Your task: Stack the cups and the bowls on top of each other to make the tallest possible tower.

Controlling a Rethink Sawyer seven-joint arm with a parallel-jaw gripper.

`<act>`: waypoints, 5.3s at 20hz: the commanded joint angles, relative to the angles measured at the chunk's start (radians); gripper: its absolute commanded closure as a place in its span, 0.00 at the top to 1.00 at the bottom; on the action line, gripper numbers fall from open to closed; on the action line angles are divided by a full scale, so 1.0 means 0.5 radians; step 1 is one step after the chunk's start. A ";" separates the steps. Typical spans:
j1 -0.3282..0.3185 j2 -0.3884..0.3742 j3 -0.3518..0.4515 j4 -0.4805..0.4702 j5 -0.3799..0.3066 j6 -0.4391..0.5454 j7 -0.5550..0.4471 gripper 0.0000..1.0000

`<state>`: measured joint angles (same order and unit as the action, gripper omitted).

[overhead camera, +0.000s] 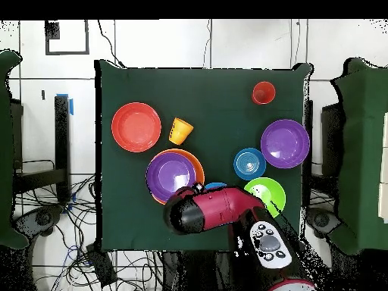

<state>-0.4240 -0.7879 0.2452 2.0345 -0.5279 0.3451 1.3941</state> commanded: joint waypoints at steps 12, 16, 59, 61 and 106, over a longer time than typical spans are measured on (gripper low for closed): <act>-0.105 -0.266 0.213 -0.036 0.234 0.317 0.021 1.00; -0.131 -0.280 0.239 -0.030 0.253 0.357 -0.013 1.00; -0.474 -0.096 0.337 -0.138 0.031 0.441 -0.231 1.00; -0.476 -0.068 0.342 -0.165 0.024 0.456 -0.230 1.00; -0.684 0.326 0.512 -0.681 -0.267 0.797 -0.417 1.00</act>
<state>-0.7531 -0.6789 0.4466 1.7539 -0.5649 0.7174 1.3941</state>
